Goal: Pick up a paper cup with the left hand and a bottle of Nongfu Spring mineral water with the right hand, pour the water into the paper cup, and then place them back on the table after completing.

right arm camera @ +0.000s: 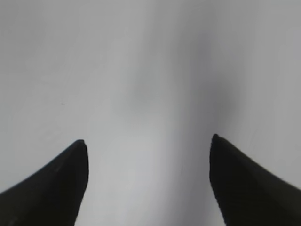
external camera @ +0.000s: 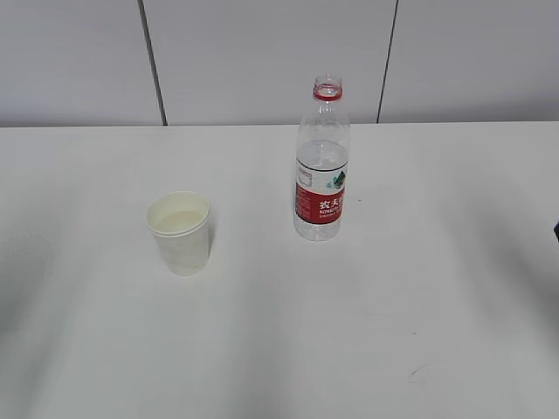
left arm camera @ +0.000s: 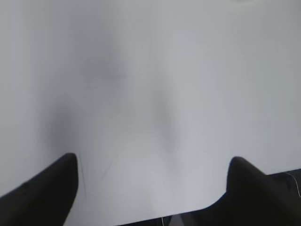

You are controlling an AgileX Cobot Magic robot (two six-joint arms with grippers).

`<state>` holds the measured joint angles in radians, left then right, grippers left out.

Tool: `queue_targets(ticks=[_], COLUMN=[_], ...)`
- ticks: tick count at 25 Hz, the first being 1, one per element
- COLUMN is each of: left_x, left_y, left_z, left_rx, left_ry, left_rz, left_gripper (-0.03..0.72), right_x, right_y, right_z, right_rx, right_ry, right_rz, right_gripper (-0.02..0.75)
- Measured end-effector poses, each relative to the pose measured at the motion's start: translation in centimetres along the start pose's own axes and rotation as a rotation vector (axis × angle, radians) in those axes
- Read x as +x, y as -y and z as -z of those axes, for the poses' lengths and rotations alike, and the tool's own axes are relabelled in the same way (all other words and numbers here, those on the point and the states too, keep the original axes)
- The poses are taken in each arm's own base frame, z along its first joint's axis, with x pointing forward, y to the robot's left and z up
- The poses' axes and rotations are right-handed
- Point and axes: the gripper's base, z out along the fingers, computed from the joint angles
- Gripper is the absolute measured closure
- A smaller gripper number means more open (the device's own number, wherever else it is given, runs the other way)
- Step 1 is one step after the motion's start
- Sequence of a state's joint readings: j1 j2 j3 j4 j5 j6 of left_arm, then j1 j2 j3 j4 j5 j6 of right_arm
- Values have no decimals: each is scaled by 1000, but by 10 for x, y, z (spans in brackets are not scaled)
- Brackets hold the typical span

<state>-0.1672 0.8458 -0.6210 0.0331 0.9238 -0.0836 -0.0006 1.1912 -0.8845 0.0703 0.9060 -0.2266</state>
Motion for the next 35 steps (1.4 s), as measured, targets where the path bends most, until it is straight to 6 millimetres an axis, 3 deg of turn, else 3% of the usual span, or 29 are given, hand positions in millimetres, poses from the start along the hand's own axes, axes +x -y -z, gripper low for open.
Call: queue_targets(ticks=[6, 17, 35], left_x=[25, 46, 99], left_y=[-2, -3, -5], left_z=[13, 44, 91], left_rx=[6, 34, 87], left_ry=[83, 291, 669], left_rz=[3, 16, 32], left_gripper=[104, 105, 125], right_x=[42, 112, 151], right_y=[-8, -22, -34], right_z=[8, 7, 61], right_rx=[7, 11, 60], right_ry=[59, 125, 515], right_rz=[-3, -9, 7], right_gripper=[146, 150, 150])
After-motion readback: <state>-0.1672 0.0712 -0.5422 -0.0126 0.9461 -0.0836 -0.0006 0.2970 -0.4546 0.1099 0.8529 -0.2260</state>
